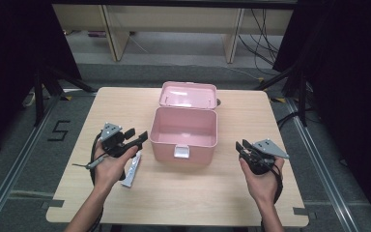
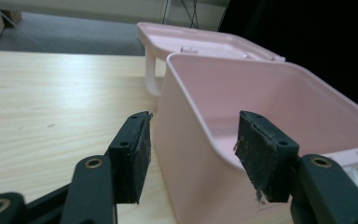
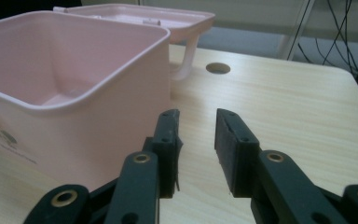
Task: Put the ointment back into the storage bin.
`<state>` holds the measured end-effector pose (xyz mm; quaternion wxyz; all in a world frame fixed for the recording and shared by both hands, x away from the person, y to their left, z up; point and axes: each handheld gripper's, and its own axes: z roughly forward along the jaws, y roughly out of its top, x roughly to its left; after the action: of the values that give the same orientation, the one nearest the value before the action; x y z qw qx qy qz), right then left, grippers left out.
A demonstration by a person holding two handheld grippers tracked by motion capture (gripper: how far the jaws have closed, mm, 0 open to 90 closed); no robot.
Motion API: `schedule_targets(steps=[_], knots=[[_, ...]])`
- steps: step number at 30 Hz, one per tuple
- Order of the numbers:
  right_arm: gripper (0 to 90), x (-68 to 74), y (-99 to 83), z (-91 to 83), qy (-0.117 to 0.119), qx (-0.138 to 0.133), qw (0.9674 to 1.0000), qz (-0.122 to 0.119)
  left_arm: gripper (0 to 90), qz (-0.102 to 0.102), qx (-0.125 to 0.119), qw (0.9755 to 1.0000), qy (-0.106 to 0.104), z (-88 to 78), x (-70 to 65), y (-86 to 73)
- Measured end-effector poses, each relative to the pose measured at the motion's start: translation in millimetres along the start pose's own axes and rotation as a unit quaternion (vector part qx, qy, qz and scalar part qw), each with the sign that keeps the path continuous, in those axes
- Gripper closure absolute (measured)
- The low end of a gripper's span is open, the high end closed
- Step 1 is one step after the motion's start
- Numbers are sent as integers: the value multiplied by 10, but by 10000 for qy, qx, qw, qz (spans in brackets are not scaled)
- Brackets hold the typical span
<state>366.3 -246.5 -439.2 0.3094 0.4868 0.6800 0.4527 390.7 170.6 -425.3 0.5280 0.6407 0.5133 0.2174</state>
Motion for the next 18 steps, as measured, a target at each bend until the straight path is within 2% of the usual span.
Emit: schedule_targets(steps=[1, 2, 3, 4, 5, 6, 7, 8, 10, 11, 12, 13, 14, 15, 17, 18], knots=[[708, 10, -10, -1, 6, 73, 9998, 161, 444, -13, 53, 10000, 21, 2, 14, -12], [709, -18, -14, 0, -5, 97, 9999, 55, 445, 8, 144, 9999, 53, -2, 29, -20], [709, -24, -15, -8, 9, 170, 9998, 86, 457, -1, 205, 9998, 70, -6, 40, -33], [710, -14, -24, -11, 27, 226, 9995, 214, 473, -6, 226, 9997, 68, -8, 45, -42], [711, -43, -23, -16, -2, 204, 9998, 64, 475, 12, 263, 9996, 78, -10, 57, -52], [710, -48, -29, -13, -17, 200, 9998, 86, 477, 5, 307, 9995, 96, -2, 73, -64], [710, -32, -39, -16, 6, 276, 9991, 307, 482, -5, 352, 9993, 98, 6, 83, -73], [710, -66, -43, -16, -26, 288, 9995, 119, 480, 14, 406, 9991, 95, 9, 92, -77], [707, -69, -48, -28, -68, 383, 9992, 124, 479, 35, 508, 9987, 94, 19, 111, -85], [707, -56, -58, -33, -21, 427, 9987, 264, 480, 36, 539, 9985, 84, 23, 119, -90], [707, -67, -64, -33, -18, 426, 9989, 206, 480, 40, 580, 9983, 92, 26, 125, -95], [707, -50, -72, -43, -68, 460, 9984, 325, 481, 50, 643, 9979, 98, 26, 131, -98], [707, -79, -78, -43, -90, 495, 9986, 183, 487, 61, 662, 9978, 74, 30, 139, -101], [707, -90, -87, -47, -83, 488, 9987, 151, 491, 64, 694, 9975, 85, 30, 144, -101], [707, -54, -98, -73, -119, 497, 9981, 341, 498, 87, 762, 9970, 99, 35, 158, -99], [706, -76, -103, -79, -52, 527, 9983, 241, 499, 136, 838, 9963, 133, 39, 164, -101]])
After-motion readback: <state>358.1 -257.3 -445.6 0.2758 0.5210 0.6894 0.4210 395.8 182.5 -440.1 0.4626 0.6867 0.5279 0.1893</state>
